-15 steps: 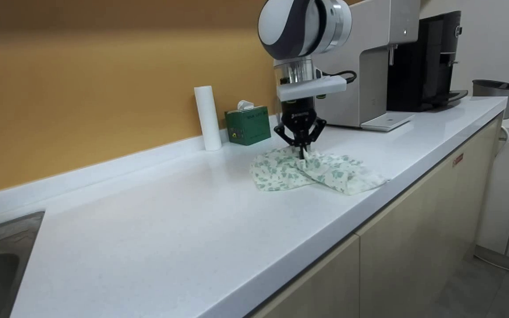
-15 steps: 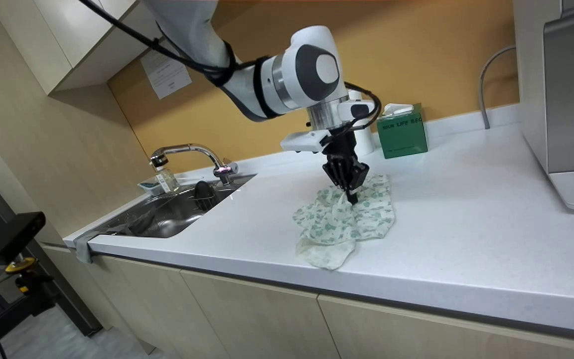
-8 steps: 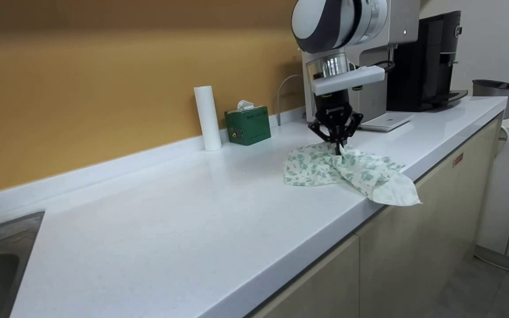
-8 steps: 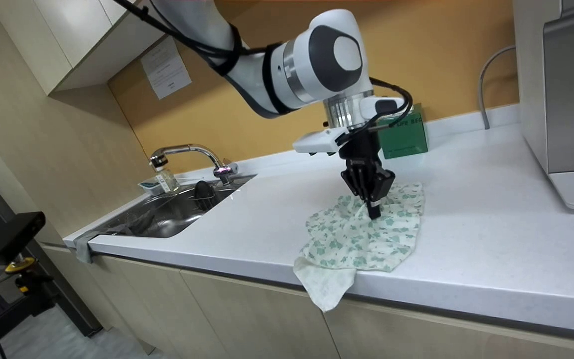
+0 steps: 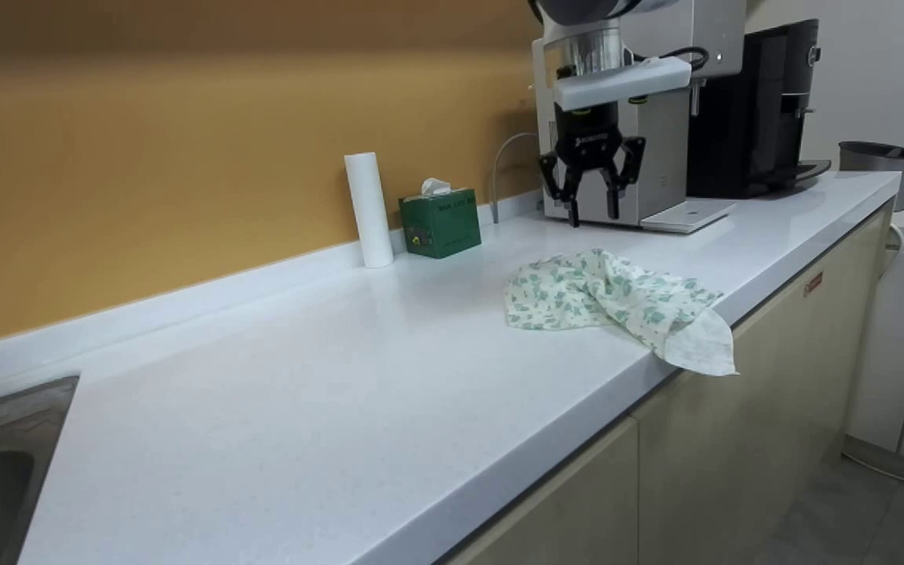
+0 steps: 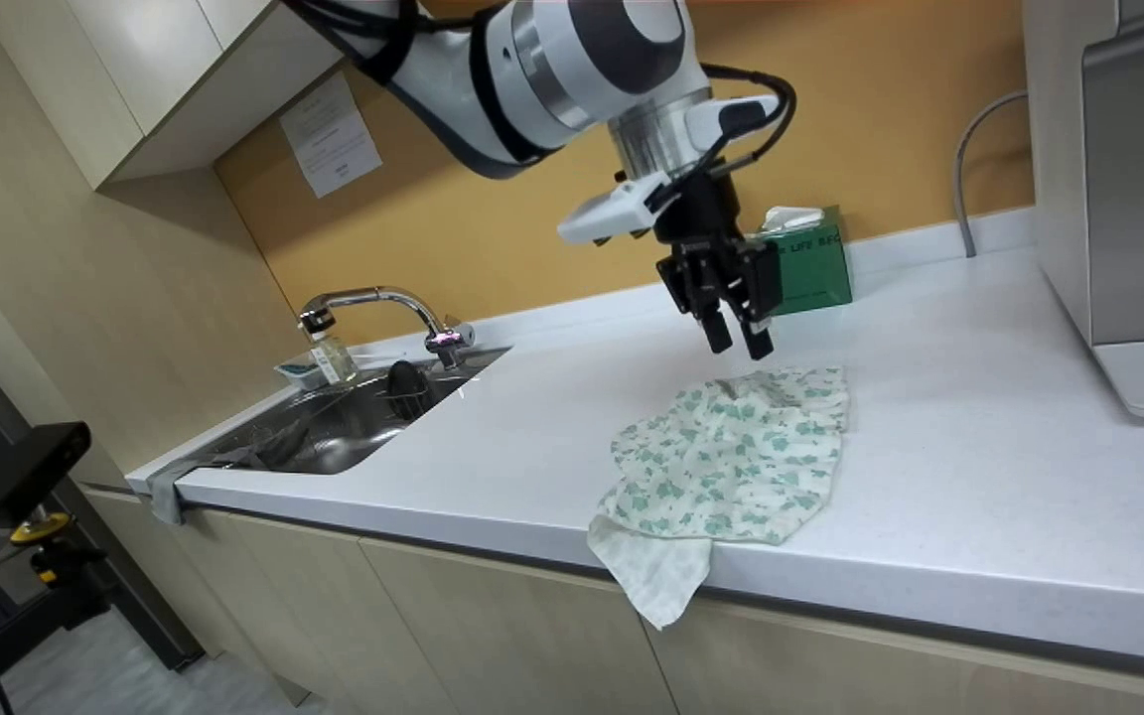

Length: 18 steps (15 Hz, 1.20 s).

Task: Wipe the counter with the cloth

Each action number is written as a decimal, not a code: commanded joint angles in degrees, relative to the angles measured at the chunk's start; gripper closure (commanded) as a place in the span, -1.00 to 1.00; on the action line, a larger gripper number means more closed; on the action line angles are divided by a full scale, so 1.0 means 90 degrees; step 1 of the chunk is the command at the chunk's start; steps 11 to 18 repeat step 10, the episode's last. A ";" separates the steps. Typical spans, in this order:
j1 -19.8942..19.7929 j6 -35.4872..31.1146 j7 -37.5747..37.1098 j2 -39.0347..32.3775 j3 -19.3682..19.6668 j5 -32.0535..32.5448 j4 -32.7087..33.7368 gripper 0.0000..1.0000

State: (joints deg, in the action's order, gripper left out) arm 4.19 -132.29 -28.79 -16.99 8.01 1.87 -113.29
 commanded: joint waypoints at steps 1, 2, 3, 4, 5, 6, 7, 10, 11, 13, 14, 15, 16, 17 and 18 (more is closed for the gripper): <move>0.0118 -0.0018 -0.0551 0.0861 -0.0034 0.0499 -0.0467 -0.74; 0.0101 0.0022 -0.0579 0.1019 -0.0098 0.0506 -0.0522 -0.86; 0.0089 0.0078 -0.0608 0.1181 -0.0161 0.0502 -0.0582 -0.97; 0.0076 0.0098 -0.0664 0.1314 -0.0218 0.0521 -0.0642 -1.00; 0.0068 0.0099 -0.0802 0.1439 -0.0269 0.0554 -0.0704 -1.00; 0.0049 0.0071 -0.0878 0.1544 -0.0327 0.0599 -0.0777 -1.00; 0.0034 0.0084 -0.1027 0.1631 -0.0378 0.0681 -0.0835 -1.00; -0.0054 0.0128 -0.0781 0.1747 -0.0547 0.0515 -0.1075 -1.00; -0.0054 0.0128 -0.0781 0.1747 -0.0547 0.0515 -0.1075 -1.00; -0.0054 0.0128 -0.0781 0.1747 -0.0547 0.0515 -0.1075 -1.00; -0.0054 0.0128 -0.0781 0.1747 -0.0547 0.0515 -0.1075 -1.00; -0.0054 0.0128 -0.0781 0.1747 -0.0547 0.0515 -0.1075 -1.00; -0.0054 0.0128 -0.0781 0.1747 -0.0547 0.0515 -0.1075 -1.00; -0.0054 0.0128 -0.0781 0.1747 -0.0547 0.0515 -0.1075 -1.00; -0.0054 0.0128 -0.0781 0.1747 -0.0547 0.0515 -0.1075 -1.00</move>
